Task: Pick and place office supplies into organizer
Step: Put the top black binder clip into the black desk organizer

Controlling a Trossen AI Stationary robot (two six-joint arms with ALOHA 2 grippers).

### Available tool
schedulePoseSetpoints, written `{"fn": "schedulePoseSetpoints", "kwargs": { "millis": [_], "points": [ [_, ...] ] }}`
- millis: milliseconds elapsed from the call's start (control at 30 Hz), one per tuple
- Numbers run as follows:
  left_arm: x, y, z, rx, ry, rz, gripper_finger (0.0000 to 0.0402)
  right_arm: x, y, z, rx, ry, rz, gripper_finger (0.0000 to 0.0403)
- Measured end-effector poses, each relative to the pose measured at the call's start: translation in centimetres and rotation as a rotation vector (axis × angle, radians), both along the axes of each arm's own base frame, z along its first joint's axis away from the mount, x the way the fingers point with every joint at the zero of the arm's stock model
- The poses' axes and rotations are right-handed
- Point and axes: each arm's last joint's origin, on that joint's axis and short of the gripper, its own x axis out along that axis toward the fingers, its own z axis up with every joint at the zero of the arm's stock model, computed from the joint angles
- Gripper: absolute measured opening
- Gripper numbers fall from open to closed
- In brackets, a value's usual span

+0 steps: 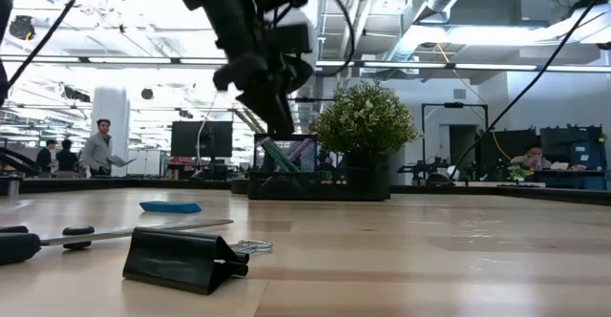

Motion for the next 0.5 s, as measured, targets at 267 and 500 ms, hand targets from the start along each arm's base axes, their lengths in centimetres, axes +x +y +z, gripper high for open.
{"fn": "schedulePoseSetpoints", "kwargs": {
  "millis": [267, 500],
  "points": [
    [1.3, 2.0, -4.0, 0.062, 0.061, 0.06, 0.0139, 0.0, 0.0, 0.0, -0.001, 0.001, 0.0, 0.0071],
    [1.9, 2.2, -4.6, 0.105, 0.041, 0.093, 0.0169, 0.0, 0.0, 0.0, -0.001, 0.002, 0.0, 0.0071]
  ]
}}
